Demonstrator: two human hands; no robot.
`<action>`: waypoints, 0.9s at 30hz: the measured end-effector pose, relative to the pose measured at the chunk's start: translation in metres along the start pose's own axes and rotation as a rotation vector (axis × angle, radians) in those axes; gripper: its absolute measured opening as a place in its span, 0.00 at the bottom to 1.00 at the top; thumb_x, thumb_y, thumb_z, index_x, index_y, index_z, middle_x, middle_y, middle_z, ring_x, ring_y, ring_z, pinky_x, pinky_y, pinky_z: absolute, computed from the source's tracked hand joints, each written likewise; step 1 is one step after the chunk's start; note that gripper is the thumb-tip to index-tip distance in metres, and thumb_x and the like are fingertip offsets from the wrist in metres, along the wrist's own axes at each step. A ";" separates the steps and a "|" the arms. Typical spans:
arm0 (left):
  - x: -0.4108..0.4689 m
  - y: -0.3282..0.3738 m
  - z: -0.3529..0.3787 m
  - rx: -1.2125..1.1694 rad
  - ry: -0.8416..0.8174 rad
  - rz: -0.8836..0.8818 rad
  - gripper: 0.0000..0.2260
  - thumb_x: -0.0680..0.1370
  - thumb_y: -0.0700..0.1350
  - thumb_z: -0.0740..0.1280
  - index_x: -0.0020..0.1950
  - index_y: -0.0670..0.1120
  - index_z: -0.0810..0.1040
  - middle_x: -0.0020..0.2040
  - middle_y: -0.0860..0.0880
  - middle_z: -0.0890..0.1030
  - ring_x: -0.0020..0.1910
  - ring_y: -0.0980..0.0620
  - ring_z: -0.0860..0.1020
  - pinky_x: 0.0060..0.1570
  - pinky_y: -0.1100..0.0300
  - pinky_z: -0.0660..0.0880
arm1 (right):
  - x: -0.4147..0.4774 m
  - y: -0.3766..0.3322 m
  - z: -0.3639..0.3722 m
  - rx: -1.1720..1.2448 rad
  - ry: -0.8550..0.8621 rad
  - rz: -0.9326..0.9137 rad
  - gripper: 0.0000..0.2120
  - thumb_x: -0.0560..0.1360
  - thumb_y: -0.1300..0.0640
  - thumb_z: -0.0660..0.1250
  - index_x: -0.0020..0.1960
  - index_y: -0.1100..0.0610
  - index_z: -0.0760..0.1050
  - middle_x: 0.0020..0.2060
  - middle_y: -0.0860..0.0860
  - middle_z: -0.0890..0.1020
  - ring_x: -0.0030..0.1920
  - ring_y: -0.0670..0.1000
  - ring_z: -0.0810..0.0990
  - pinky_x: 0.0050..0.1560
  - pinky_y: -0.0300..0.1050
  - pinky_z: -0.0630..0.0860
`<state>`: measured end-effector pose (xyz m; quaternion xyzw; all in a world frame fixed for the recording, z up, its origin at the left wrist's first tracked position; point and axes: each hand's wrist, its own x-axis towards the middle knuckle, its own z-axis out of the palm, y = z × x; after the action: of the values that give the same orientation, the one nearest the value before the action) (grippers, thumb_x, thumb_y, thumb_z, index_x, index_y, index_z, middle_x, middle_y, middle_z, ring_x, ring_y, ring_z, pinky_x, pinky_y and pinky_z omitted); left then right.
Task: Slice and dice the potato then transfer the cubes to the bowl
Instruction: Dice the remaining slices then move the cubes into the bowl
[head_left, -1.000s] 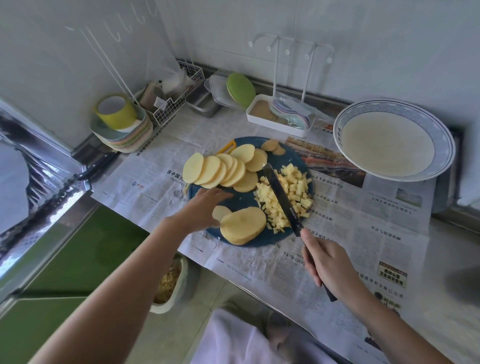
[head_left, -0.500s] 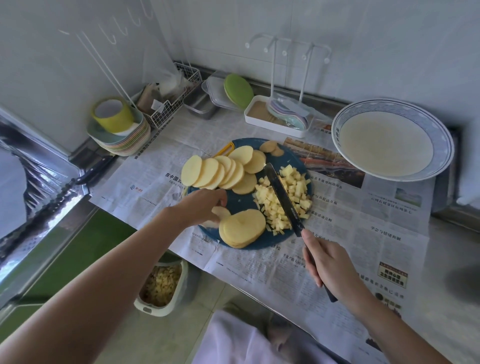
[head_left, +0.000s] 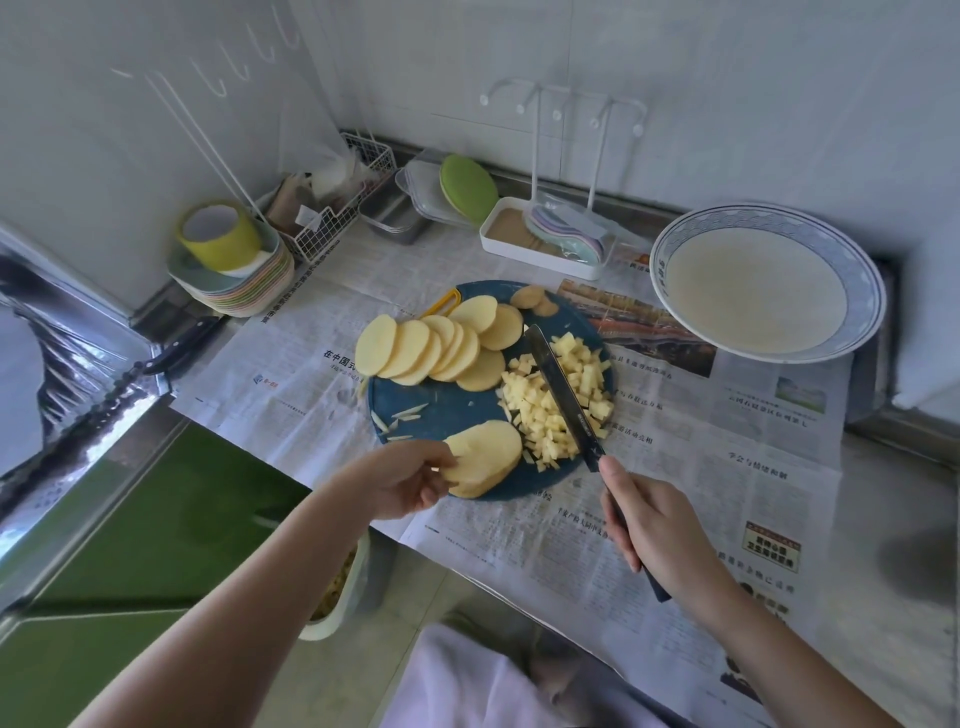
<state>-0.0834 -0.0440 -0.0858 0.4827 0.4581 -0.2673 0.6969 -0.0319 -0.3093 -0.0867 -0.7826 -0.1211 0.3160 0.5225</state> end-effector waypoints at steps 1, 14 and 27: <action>-0.001 0.002 0.001 -0.019 -0.021 0.000 0.06 0.79 0.35 0.61 0.48 0.38 0.77 0.32 0.46 0.73 0.23 0.57 0.67 0.19 0.69 0.65 | 0.000 0.000 0.000 -0.007 -0.002 -0.003 0.32 0.79 0.40 0.54 0.36 0.69 0.68 0.23 0.56 0.70 0.22 0.51 0.65 0.24 0.41 0.66; 0.017 -0.007 0.018 -0.242 0.294 0.325 0.18 0.75 0.33 0.69 0.64 0.38 0.69 0.44 0.38 0.82 0.32 0.46 0.83 0.31 0.58 0.80 | -0.003 -0.001 0.004 -0.004 0.001 -0.017 0.30 0.79 0.41 0.54 0.36 0.68 0.68 0.22 0.55 0.69 0.22 0.50 0.65 0.25 0.41 0.66; 0.017 0.004 -0.002 0.534 0.389 0.582 0.12 0.77 0.43 0.69 0.59 0.46 0.72 0.45 0.47 0.78 0.36 0.54 0.74 0.38 0.61 0.72 | -0.004 -0.004 0.010 -0.019 0.012 -0.023 0.30 0.79 0.41 0.55 0.35 0.67 0.69 0.22 0.54 0.70 0.22 0.51 0.66 0.25 0.42 0.66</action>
<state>-0.0738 -0.0390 -0.0995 0.7962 0.3403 -0.0730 0.4948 -0.0400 -0.3024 -0.0843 -0.7880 -0.1302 0.3042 0.5192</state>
